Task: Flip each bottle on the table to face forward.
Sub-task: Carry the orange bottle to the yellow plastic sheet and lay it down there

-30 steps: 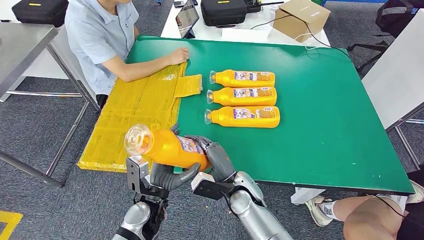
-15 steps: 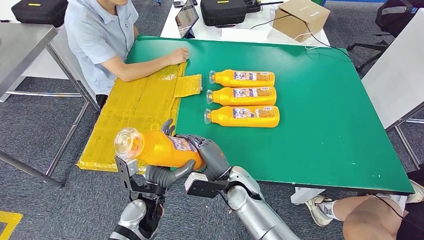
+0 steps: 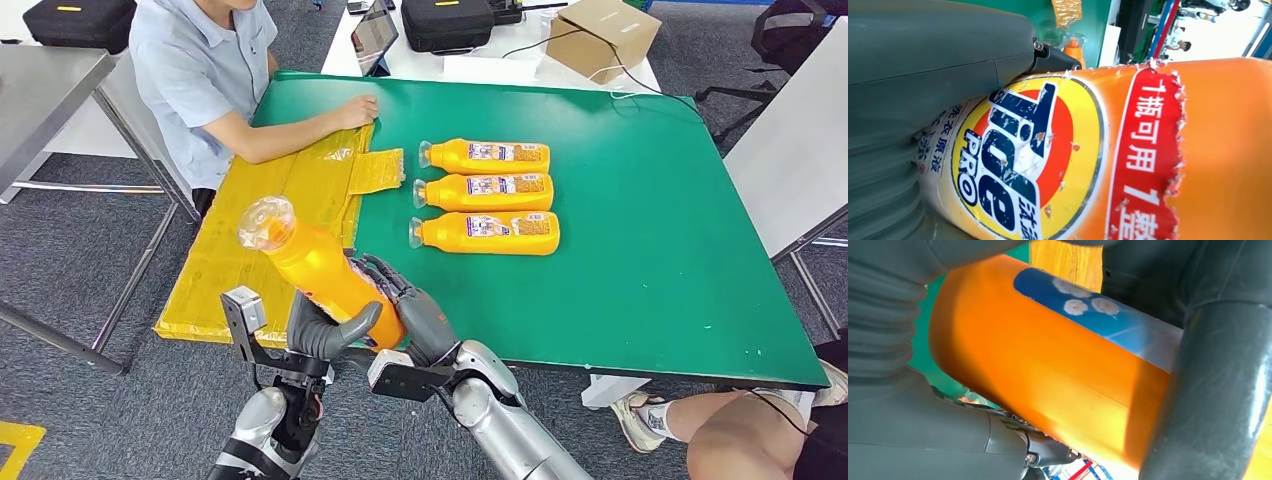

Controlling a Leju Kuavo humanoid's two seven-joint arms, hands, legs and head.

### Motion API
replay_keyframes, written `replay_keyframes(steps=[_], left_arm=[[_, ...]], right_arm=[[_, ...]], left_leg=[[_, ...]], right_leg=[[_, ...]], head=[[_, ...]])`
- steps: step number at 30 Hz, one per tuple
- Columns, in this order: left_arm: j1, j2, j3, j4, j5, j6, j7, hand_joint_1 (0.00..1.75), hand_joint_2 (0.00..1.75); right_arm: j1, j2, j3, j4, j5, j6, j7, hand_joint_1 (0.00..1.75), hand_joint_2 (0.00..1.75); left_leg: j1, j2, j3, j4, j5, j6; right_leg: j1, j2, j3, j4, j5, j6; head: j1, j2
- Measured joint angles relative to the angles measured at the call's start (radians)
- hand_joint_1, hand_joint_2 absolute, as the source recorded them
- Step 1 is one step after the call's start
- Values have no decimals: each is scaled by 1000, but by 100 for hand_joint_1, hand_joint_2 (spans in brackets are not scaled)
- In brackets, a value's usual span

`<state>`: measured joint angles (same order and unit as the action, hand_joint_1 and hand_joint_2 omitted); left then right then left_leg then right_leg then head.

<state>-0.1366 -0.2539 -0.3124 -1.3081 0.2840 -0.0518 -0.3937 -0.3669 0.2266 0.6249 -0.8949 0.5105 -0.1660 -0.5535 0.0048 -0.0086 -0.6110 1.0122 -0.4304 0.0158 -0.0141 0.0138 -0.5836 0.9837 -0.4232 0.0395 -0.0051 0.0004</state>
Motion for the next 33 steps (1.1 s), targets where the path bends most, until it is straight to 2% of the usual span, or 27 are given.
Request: replay_keyframes(steps=[7,11,13,16,18,21,26,28,30,33], left_arm=[[-63,4,63,69,150,82,81,175,175],[-112,23,101,117,100,148,87,175,175],[-150,46,98,158,-60,254,86,175,175],[-221,89,78,236,-457,445,93,175,175],[-273,112,66,298,-700,490,133,175,175],[-344,136,52,408,-893,491,191,175,175],[-406,157,41,514,-959,496,220,175,175],[-436,167,26,566,-1050,485,258,175,175],[-478,181,4,636,-1161,437,293,175,175],[-541,204,-27,737,-1275,316,326,175,175]], right_arm=[[1,2,5,17,9,-56,7,0,0],[4,7,14,32,14,-81,0,0,0],[5,8,18,39,28,-101,2,0,0],[6,9,21,44,57,-115,12,0,0],[6,11,24,44,73,-111,19,0,0],[7,18,28,44,84,-101,25,0,0],[7,21,30,44,88,-95,27,0,0],[7,23,33,45,91,-86,24,0,0],[7,24,35,47,93,-74,18,0,0],[6,25,41,48,92,-60,9,0,0]], left_leg=[[0,0,0,0,0,0],[0,-1,0,0,0,0],[0,-1,0,0,0,0],[0,-1,0,0,1,0],[0,-2,0,0,1,0],[0,-1,0,0,1,0],[0,-1,-1,0,1,0],[0,-1,-1,0,1,0],[0,-1,-1,0,1,0],[0,0,-1,0,2,0]], right_leg=[[0,0,0,0,0,0],[0,0,0,1,0,0],[0,-1,0,1,0,0],[0,-1,0,1,0,0],[0,-2,0,1,0,0],[0,-2,0,1,0,0],[0,-2,0,1,0,0],[0,-2,0,1,0,0],[0,-2,-1,1,0,0],[0,-2,-1,2,0,0]], head=[[0,0],[0,0],[0,0],[0,0],[0,0],[0,0],[0,0],[0,0],[0,0],[0,0]])
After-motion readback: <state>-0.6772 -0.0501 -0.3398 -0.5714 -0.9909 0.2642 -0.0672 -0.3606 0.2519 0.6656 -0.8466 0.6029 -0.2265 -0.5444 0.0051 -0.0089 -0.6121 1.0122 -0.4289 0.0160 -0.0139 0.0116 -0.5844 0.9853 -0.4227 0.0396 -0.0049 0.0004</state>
